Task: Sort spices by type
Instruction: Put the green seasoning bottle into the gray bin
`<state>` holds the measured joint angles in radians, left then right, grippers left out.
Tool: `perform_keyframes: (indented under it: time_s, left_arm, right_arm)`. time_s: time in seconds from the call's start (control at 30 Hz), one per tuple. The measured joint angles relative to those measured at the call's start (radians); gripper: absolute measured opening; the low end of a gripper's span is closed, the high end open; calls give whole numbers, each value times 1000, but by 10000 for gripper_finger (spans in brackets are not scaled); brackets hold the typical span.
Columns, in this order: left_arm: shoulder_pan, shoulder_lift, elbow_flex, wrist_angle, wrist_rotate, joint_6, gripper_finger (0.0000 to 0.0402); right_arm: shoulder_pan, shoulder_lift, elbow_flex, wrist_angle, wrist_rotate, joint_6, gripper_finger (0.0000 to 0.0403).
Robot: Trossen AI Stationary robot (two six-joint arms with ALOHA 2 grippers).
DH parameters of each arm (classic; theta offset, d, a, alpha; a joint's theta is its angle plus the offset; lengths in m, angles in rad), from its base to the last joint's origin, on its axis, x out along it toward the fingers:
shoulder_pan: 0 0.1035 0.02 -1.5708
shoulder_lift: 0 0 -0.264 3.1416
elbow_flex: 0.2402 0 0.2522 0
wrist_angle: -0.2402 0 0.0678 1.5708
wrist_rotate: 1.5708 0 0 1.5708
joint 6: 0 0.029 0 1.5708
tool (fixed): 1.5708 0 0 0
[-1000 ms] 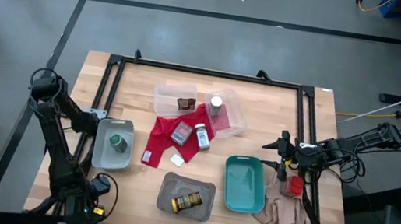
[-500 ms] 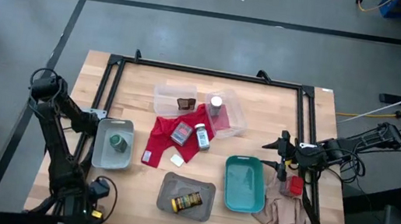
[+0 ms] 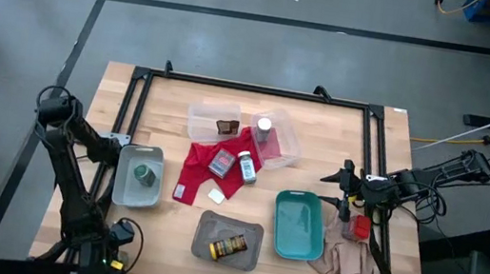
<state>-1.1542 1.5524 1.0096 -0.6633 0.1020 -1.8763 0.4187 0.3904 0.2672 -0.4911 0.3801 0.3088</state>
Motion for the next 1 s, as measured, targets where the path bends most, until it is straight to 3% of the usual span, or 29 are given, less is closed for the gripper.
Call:
perform_keyframes:
  time_s: [0.77, 1.0]
  left_arm:
    - [32, 1, 0, -16, -19, 16, 204]
    - [32, -3, 0, -26, -34, -9, 189]
  right_arm:
    - [0, 0, 0, 0, 0, 0, 271]
    - [0, 0, 0, 0, 0, 0, 271]
